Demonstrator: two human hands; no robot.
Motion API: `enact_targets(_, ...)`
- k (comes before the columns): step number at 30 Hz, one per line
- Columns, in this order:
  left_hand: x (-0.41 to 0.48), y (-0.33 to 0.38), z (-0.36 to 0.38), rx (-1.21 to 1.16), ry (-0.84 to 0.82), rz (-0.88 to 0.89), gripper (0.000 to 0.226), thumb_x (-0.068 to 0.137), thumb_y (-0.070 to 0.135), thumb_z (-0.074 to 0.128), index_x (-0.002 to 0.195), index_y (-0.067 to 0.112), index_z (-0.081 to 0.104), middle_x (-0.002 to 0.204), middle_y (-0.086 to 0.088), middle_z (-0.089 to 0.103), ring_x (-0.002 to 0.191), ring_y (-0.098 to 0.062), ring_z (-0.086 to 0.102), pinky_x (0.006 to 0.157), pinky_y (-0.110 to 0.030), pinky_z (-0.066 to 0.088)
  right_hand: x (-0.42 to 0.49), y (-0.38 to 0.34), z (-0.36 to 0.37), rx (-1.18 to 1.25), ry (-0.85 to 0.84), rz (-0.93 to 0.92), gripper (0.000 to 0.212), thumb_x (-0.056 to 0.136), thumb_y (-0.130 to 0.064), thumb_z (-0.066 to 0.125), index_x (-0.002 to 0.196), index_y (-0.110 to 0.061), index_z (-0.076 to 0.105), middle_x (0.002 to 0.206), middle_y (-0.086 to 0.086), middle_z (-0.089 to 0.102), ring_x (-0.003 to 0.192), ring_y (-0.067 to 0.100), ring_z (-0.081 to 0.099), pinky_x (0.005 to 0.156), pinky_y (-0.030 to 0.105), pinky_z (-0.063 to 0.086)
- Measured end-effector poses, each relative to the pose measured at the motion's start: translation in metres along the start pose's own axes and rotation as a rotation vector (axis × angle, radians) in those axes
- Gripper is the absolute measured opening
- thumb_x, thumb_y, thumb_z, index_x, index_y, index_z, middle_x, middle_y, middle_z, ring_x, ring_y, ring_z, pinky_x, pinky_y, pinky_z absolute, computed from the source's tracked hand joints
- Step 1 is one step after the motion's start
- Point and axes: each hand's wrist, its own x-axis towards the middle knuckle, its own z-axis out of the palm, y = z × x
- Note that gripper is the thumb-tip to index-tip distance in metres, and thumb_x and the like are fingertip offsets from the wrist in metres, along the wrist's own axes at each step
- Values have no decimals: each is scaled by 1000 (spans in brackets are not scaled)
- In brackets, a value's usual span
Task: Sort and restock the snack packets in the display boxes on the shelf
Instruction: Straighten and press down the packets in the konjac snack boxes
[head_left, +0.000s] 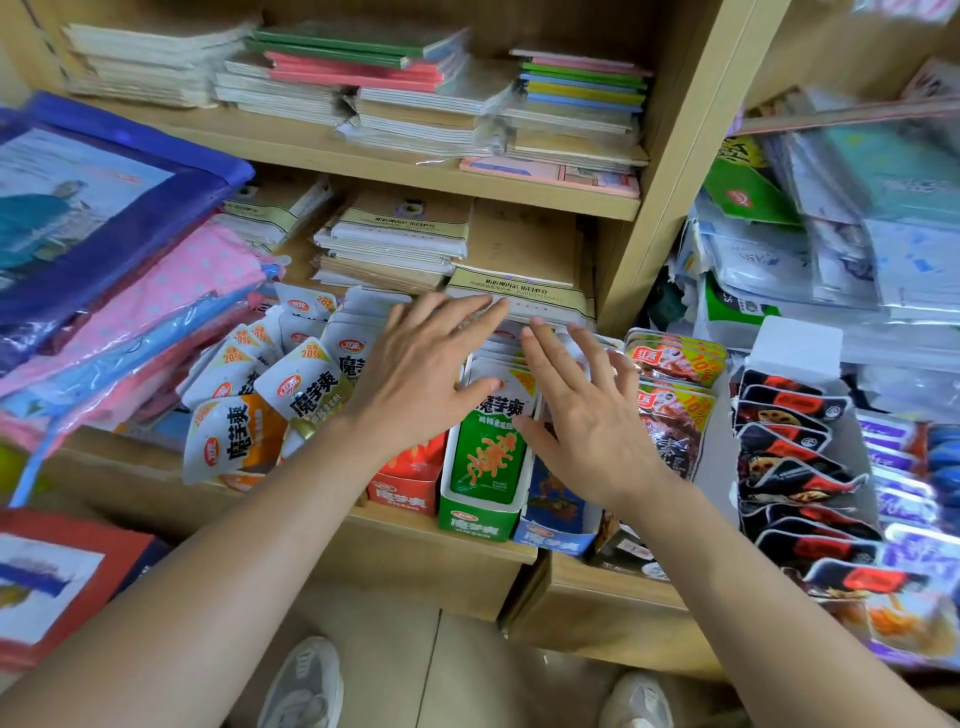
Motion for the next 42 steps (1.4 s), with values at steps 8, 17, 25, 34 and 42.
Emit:
enact_targets(8,-33,-30,-40,-271,-22,-114,70,83,40,65,149,30,47,140,18,51,129,-6,43,108,-38,38,-4,-27,2,45,-122,-106,71,97,-49,53,157,-16,32,170,1,11,157,29,3,121,59,10)
enact_targets(17,-58,-52,-52,-604,-54,-368,53,82,18,82,123,42,59,101,21,70,95,1,65,86,-29,56,8,-44,0,270,127,-20,44,89,-34,69,130,-21,63,137,-2,59,128,30,46,95,50,33)
enact_targets(25,-64,-50,-75,-844,64,-417,43,85,5,78,109,34,57,92,4,75,84,-15,72,77,-42,56,28,-59,-1,733,104,190,29,91,-24,75,120,-20,71,100,-10,65,83,4,59,67,7,44)
enact_targets(34,-70,-51,-94,-1048,170,-440,42,84,-8,73,111,21,61,101,1,77,89,-20,76,80,-32,61,38,-57,4,920,110,272,12,90,-8,75,89,-19,69,73,-8,65,63,2,57,60,13,45)
enact_targets(42,-84,-57,-83,-955,-104,-473,28,88,6,75,110,19,67,100,-2,78,92,-21,76,93,-50,58,40,-55,7,1014,76,282,16,85,-13,81,92,-14,67,80,5,67,73,16,64,66,22,54)
